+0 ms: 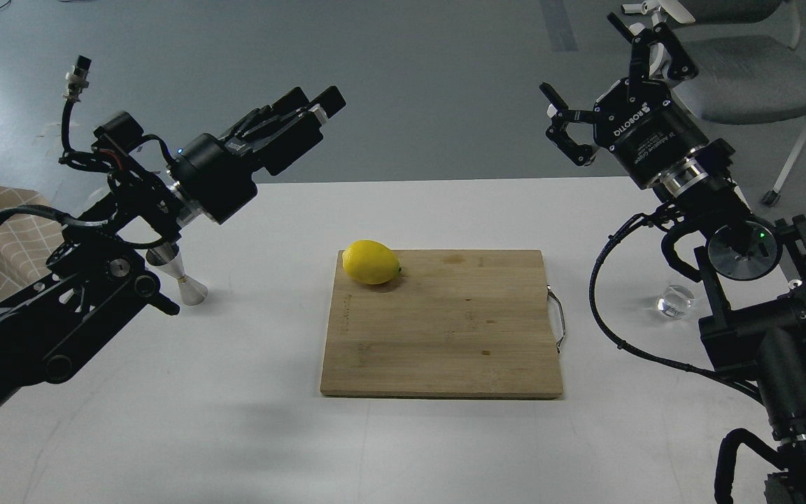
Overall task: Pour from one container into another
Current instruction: 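Swing the left gripper outward and down toward the steel jigger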
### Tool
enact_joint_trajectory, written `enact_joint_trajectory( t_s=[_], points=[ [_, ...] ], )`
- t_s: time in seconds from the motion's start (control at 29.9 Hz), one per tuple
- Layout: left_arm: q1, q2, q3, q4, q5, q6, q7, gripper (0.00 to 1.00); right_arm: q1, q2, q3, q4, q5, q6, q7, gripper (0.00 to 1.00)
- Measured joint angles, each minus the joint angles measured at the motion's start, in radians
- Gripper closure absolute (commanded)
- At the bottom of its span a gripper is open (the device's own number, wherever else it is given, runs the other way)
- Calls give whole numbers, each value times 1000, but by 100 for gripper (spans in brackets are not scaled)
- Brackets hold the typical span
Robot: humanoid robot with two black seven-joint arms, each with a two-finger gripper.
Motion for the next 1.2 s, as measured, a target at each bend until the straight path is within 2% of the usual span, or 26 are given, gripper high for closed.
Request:
enact_joint_trajectory(
  t_s=[0.3, 0.53, 0.7, 0.84, 1.0, 1.2],
  points=[
    [68, 183, 30, -33, 282, 119, -8, 4, -7, 0, 0, 2, 0, 0, -1, 0],
    [160, 386, 30, -36, 319, 219, -34, 4, -6, 0, 0, 2, 0, 0, 0, 0],
    [270, 487, 30, -35, 316, 340, -53, 4, -1, 0, 0, 2, 0, 0, 0, 0],
    [372, 504, 24, -25, 306, 404, -57, 3, 0, 0, 0, 2, 0, 0, 0, 0],
    [474, 506, 23, -11, 238, 413, -57, 3, 0, 0, 0, 1, 0, 0, 0, 0],
    [526, 490, 26, 53, 202, 414, -57, 3, 0, 0, 0, 1, 0, 0, 0, 0]
  ],
)
